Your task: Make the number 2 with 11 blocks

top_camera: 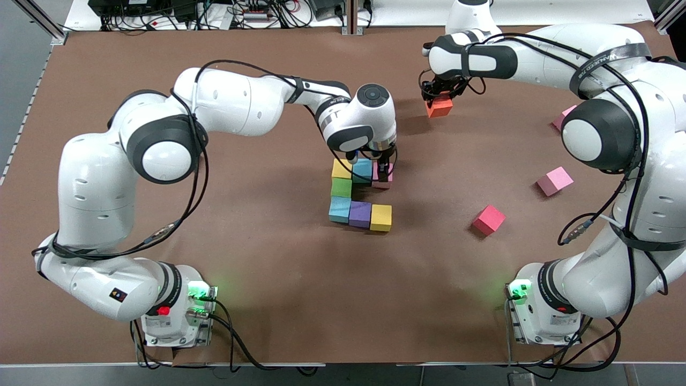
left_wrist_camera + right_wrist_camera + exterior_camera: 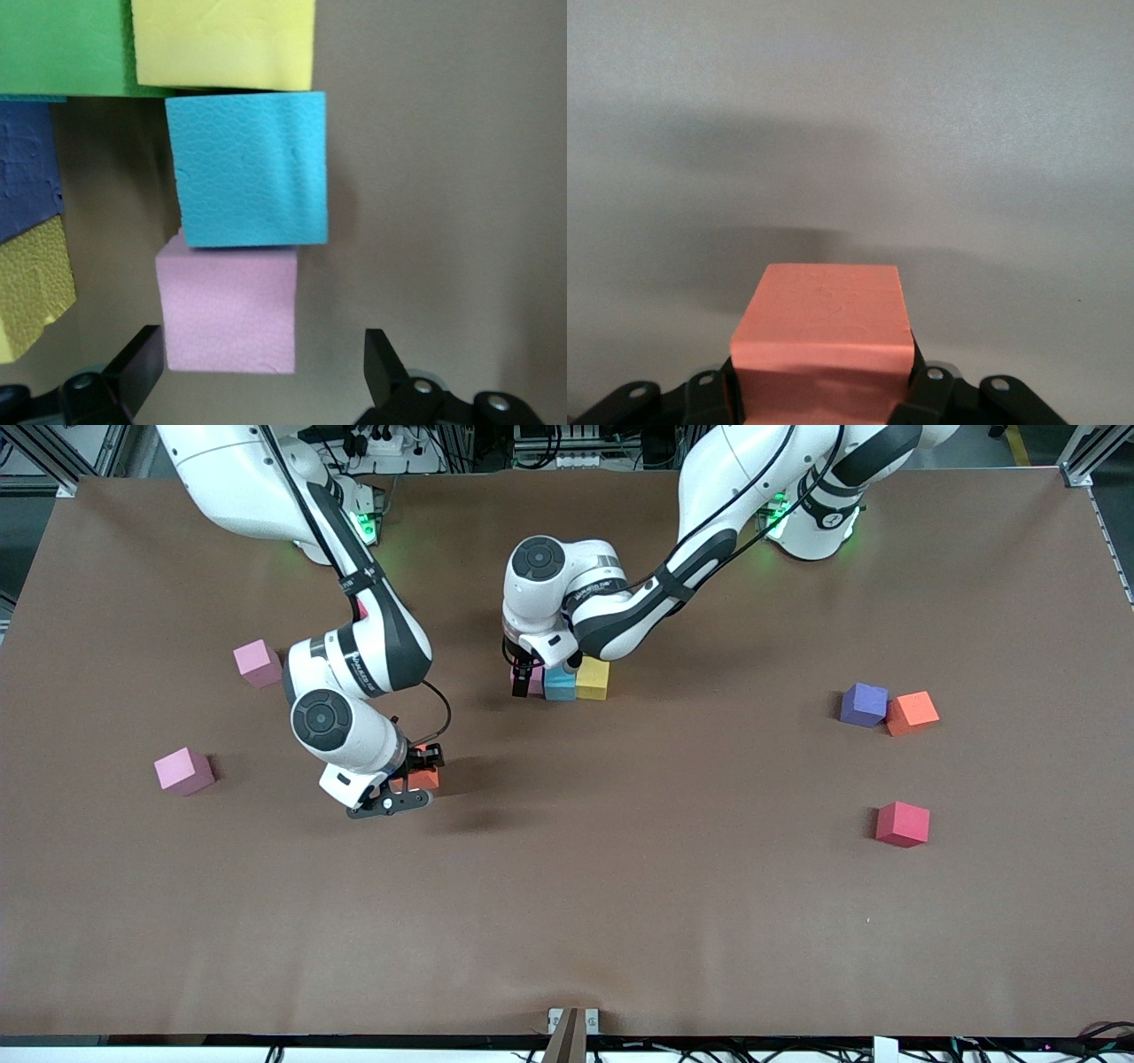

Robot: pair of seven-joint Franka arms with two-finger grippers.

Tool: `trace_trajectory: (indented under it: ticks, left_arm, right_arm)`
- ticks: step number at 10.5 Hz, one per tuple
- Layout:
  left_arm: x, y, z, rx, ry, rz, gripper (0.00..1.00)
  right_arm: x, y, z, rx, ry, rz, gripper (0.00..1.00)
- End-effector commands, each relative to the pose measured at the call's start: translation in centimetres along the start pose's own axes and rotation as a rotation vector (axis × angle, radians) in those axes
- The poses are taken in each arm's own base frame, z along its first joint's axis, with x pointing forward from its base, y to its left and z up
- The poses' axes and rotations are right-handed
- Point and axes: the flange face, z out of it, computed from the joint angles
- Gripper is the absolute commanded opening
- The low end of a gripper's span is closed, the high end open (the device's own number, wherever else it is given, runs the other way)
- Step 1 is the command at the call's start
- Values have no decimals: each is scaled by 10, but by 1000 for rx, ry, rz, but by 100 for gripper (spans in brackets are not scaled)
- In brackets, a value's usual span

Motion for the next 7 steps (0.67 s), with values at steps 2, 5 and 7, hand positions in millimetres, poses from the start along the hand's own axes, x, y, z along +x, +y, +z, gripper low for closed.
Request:
trace_trajectory:
  ticks: [2, 5, 7]
  left_arm:
    - [-3, 0, -36, -57, 21, -104, 100]
    - [8, 17, -60, -79, 35, -110, 100]
    - [26, 39, -72, -71, 39, -92, 100]
  right_arm:
    - [1, 6, -10, 17, 9, 24, 0]
    - [0, -2, -9, 48, 3, 57, 0]
    - [-3, -15, -9, 80, -8, 86, 0]
